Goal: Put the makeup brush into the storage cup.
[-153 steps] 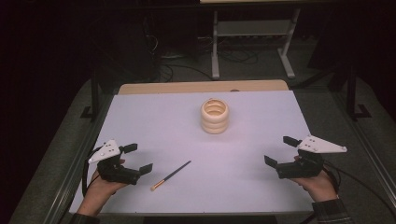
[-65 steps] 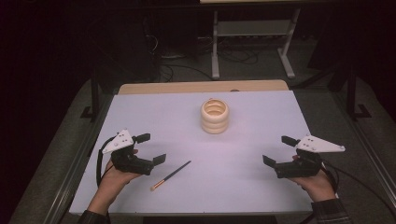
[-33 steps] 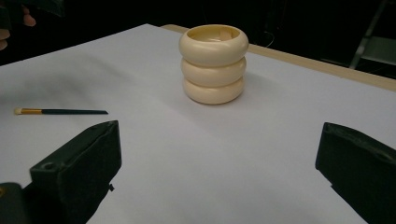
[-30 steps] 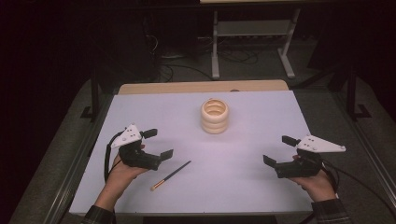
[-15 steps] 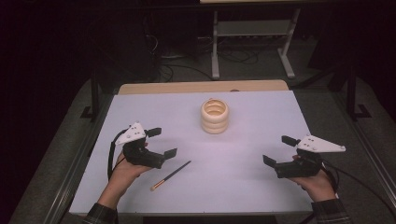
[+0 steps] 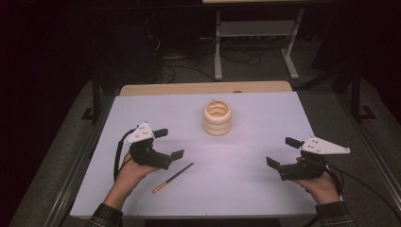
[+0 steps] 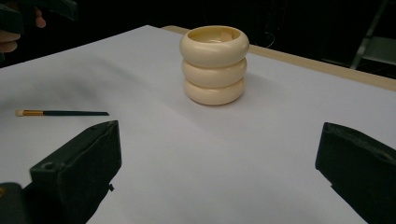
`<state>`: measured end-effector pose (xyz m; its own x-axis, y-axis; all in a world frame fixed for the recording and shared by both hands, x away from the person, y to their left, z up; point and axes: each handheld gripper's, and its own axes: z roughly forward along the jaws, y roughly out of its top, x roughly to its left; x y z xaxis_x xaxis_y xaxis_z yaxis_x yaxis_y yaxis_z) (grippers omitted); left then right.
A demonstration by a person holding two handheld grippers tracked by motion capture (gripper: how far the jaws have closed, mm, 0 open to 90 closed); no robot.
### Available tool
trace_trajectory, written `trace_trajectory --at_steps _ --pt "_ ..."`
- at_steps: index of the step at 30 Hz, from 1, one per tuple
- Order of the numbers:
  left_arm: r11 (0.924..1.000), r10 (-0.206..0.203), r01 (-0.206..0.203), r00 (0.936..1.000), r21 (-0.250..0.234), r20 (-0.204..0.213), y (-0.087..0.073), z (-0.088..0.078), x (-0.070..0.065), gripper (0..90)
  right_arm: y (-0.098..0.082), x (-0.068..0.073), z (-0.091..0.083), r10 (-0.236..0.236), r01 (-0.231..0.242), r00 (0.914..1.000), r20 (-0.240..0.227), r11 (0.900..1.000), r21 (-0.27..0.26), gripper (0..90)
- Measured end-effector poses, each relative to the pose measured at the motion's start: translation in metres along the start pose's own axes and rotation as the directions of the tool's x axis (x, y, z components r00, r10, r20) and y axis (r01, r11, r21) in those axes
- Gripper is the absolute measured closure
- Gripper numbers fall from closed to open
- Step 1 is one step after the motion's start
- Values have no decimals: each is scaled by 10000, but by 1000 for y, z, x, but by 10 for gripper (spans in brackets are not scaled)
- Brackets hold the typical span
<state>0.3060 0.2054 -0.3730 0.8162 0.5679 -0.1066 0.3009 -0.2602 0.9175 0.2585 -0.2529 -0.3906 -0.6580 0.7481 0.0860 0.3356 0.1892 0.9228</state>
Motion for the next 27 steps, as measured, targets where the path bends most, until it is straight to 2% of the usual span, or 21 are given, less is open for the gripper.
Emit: trace_trajectory --at_steps 11,27 --pt "9966 30 -21 9999 825 -106 1 11 -1 2 0 0 0 11 -11 10000 -7 10000 -6 0" --pt "9885 -10 38 9998 1509 -182 1 17 -1 2 0 -1 0 19 -19 10000 3 10000 -5 0"
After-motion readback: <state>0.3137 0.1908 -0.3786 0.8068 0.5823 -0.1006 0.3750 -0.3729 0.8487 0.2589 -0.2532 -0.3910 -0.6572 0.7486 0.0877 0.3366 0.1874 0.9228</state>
